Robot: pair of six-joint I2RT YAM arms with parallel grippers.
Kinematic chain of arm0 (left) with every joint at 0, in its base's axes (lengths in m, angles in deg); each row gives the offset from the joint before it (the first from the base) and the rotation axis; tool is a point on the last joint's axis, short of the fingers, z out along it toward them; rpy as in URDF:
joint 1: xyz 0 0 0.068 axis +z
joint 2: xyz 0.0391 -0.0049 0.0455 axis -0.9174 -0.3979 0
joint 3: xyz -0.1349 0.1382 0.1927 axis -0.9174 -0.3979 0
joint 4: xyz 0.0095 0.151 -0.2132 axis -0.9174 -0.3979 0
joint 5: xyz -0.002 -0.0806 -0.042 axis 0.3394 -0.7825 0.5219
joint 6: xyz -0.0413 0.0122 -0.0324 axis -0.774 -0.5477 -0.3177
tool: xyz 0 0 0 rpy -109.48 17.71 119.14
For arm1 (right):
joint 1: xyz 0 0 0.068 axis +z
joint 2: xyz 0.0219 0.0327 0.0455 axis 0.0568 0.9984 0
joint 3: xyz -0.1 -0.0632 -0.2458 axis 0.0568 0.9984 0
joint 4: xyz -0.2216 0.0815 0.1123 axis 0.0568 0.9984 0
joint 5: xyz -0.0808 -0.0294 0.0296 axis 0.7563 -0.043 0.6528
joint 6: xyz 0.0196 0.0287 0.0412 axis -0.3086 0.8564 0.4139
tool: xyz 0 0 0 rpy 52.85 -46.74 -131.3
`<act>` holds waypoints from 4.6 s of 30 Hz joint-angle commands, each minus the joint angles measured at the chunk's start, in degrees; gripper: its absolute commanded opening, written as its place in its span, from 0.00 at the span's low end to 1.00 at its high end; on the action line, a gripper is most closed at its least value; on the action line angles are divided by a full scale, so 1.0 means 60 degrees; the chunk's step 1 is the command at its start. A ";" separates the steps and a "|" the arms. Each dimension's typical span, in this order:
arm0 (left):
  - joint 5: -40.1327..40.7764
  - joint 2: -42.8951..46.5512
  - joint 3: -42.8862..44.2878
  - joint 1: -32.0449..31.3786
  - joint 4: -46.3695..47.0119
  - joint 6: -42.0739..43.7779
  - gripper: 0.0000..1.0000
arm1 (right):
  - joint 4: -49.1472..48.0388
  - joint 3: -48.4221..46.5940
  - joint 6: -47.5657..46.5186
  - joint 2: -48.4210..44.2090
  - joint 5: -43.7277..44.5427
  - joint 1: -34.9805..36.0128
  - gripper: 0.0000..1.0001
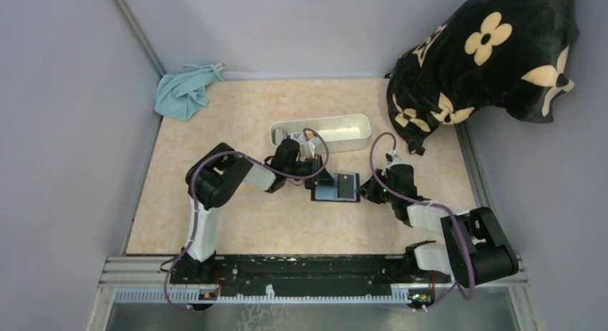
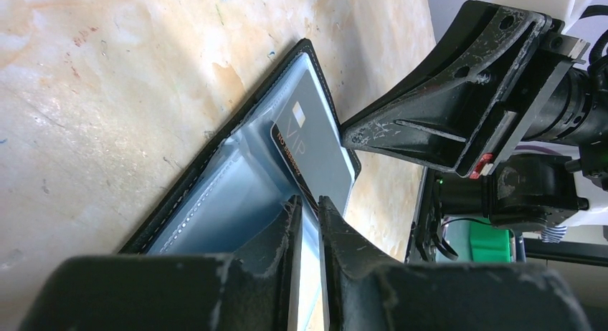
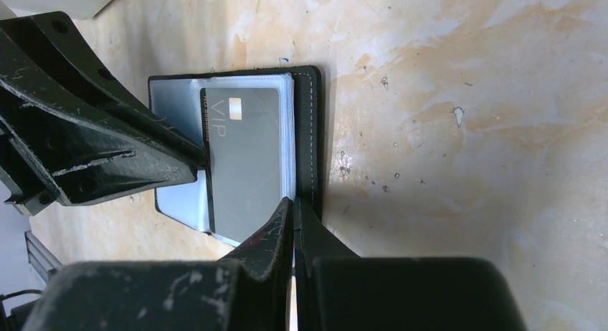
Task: Take the credit cards out of the card holder
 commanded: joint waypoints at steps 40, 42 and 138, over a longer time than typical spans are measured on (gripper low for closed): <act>-0.0089 -0.1081 0.0029 -0.0349 -0.1876 -0.0908 0.00 | -0.0138 0.0023 -0.0035 0.0197 0.0030 0.0094 0.00; -0.0127 -0.0967 -0.0055 -0.0251 -0.1896 -0.0842 0.00 | -0.0113 0.0034 -0.0027 0.0192 0.0036 0.0093 0.00; -0.0790 0.1397 -0.0398 0.1047 -0.3990 0.0620 0.25 | -0.2570 -0.0645 -0.0149 0.1479 -0.1930 0.1235 0.08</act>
